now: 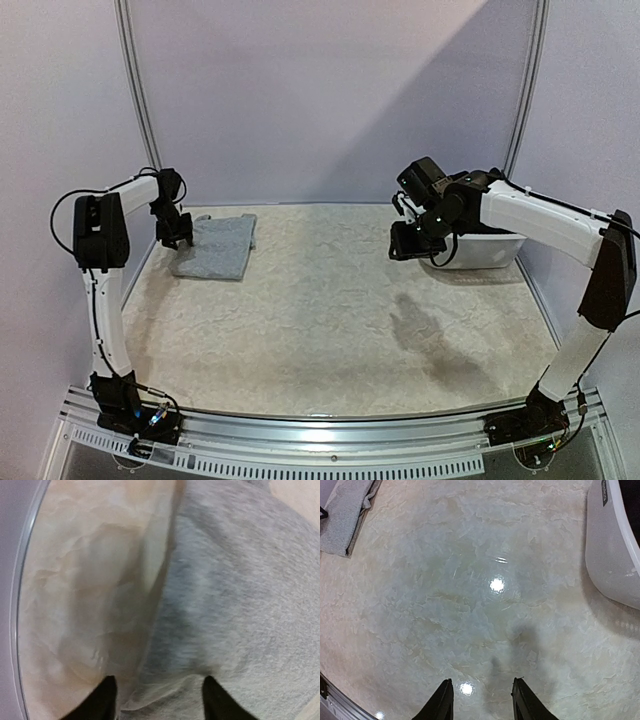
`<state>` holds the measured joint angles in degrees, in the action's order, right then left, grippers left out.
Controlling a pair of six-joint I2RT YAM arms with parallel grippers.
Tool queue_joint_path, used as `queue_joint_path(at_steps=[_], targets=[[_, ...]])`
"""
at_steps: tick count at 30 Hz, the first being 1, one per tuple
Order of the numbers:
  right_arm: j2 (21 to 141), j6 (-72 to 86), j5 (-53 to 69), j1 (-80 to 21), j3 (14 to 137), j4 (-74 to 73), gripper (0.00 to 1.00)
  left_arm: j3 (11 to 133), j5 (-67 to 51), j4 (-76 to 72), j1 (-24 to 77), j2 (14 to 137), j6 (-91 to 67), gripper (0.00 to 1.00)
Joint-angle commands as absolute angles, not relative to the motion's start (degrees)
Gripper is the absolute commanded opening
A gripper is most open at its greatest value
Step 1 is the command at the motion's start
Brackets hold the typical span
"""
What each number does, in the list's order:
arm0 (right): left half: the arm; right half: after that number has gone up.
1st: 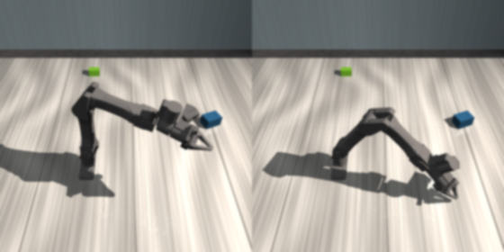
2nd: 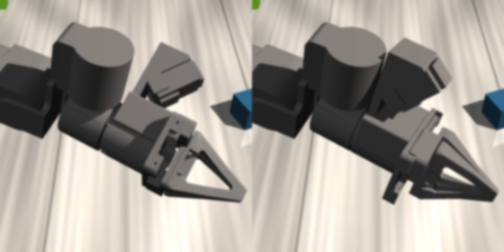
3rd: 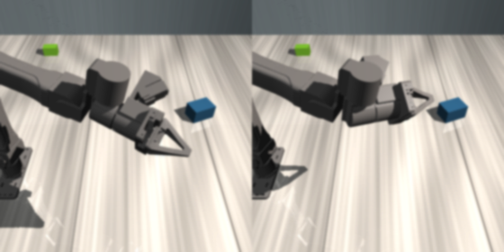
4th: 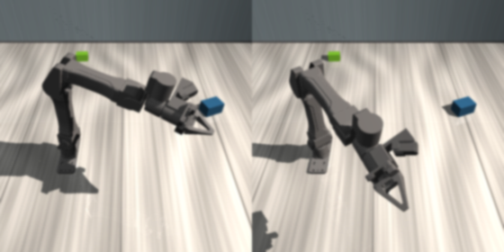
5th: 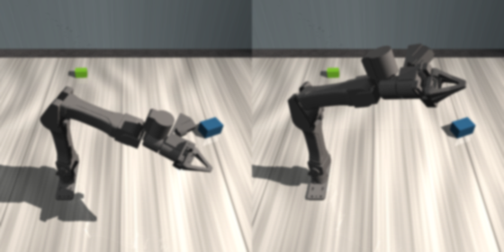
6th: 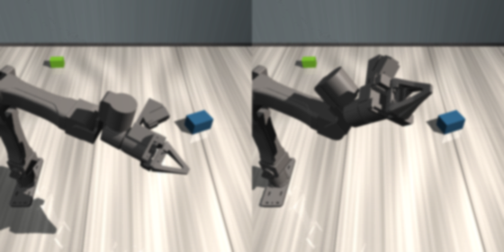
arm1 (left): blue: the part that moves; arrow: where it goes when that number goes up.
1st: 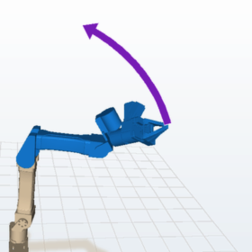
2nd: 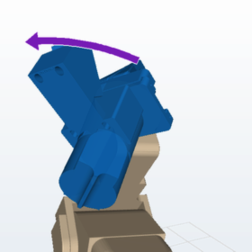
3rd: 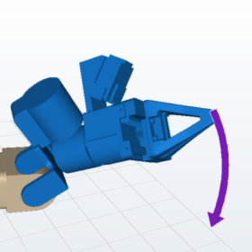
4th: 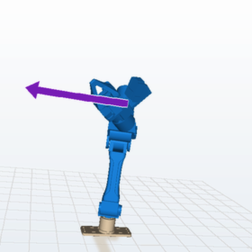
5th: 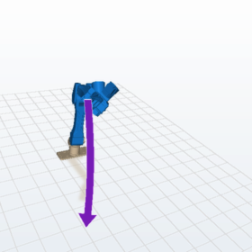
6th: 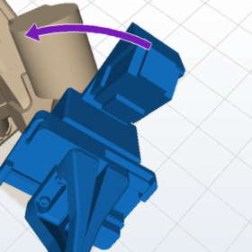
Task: Fold and stack the mixed laundry pile
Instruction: Move the square-folded tank top to the corner of the board.
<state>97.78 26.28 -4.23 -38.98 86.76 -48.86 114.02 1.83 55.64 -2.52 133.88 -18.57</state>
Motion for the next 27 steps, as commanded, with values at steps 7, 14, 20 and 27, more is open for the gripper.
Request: queue_joint_path(at_steps=[7, 14, 20, 27], targets=[[97.18, 27.59, -4.78, -38.67, 88.12, -48.9, 0.4, 107.85, 7.84, 52.85, 1.99, 120.37, -23.75, 0.87], [97.02, 27.42, -5.14, -38.75, 88.02, -48.65, 0.4, 106.25, -3.96, 46.09, 9.53, 122.29, -29.21, 0.77], [95.62, 28.36, -6.02, -38.74, 86.09, -48.56, 0.4, 105.71, -9.23, 37.89, 11.41, 127.53, -36.25, 0.71], [94.14, 29.47, -7.38, -38.71, 84.48, -49.64, 0.4, 111.48, -10.23, 37.31, 11.45, 135.26, -38.19, 0.67]])
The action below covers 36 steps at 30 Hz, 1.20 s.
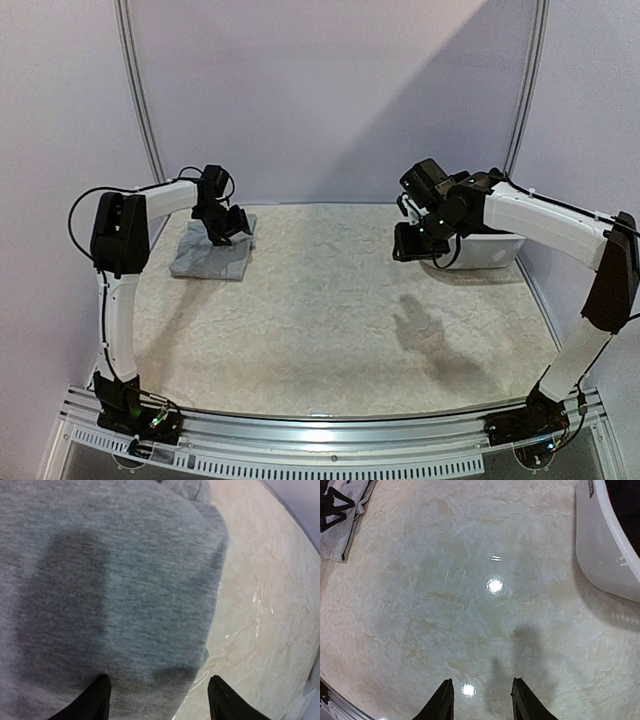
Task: Fold and stack the mixed laundry pile
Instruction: Move the square-folded tank top to the corner of the board.
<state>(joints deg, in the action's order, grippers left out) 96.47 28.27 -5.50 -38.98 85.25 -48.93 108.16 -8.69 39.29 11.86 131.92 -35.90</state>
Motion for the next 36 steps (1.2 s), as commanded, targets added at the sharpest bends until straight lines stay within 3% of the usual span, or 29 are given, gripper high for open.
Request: queue_joint_path(at_steps=[1, 25, 36], targets=[[94.13, 29.59, -7.6, -38.73, 84.47, -49.9, 0.4, 111.98, -9.99, 37.16, 11.38, 135.99, -38.12, 0.67], [101.94, 30.61, -7.22, -38.74, 92.87, -54.18, 0.4, 125.82, -9.22, 49.95, 1.32, 145.56, -16.98, 0.57], [103.4, 29.68, -6.22, -38.67, 94.92, -53.11, 0.4, 128.54, -11.47, 52.27, 3.44, 139.4, -17.74, 0.59]])
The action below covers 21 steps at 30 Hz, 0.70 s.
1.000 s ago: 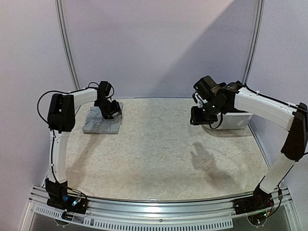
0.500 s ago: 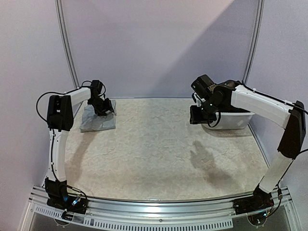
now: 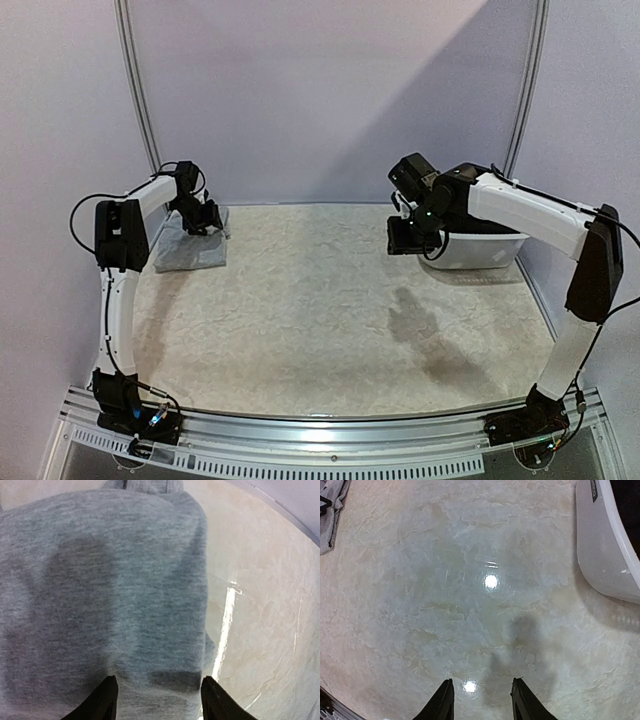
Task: Fold and stack the mixed laundry pile
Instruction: Move the square-folded tank top to the corner of the board.
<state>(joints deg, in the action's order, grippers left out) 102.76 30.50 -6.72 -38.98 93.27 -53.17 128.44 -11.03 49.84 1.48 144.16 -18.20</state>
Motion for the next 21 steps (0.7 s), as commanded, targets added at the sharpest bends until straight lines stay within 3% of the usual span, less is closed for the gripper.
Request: queue_joint_path(at_steps=[1, 9, 21], targets=[[103.3, 29.59, -6.3, -38.73, 94.86, -52.95, 0.4, 127.39, -10.89, 51.69, 4.32, 137.36, -17.48, 0.6], [100.82, 29.27, -6.41, -38.73, 92.13, -50.92, 0.4, 117.31, -11.47, 51.13, 10.03, 129.96, -18.77, 0.61], [93.18, 30.43, -7.39, -38.68, 83.93, -49.61, 0.4, 104.43, -13.42, 48.94, 12.68, 131.78, -19.44, 0.56]])
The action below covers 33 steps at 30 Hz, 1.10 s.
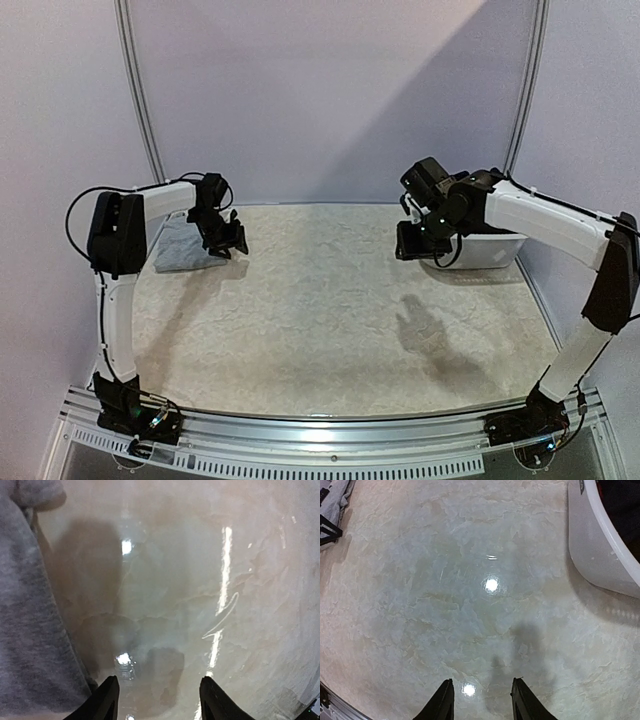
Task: Fold and stack the mixed laundry pile
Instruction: Move the square-folded tank top to the corner of the board.
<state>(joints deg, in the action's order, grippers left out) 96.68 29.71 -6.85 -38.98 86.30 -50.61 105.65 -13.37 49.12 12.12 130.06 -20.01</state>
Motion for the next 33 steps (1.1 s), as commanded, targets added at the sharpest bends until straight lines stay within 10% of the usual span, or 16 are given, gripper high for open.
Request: queue_joint_path(at_steps=[1, 33], targets=[[92.84, 30.57, -7.38, -38.67, 83.45, -49.51, 0.4, 104.09, -12.98, 49.25, 12.87, 132.06, -19.27, 0.56], [90.66, 31.29, -5.98, -38.67, 80.95, -48.6, 0.39, 89.86, -3.21, 47.1, 7.74, 123.04, -17.48, 0.53]])
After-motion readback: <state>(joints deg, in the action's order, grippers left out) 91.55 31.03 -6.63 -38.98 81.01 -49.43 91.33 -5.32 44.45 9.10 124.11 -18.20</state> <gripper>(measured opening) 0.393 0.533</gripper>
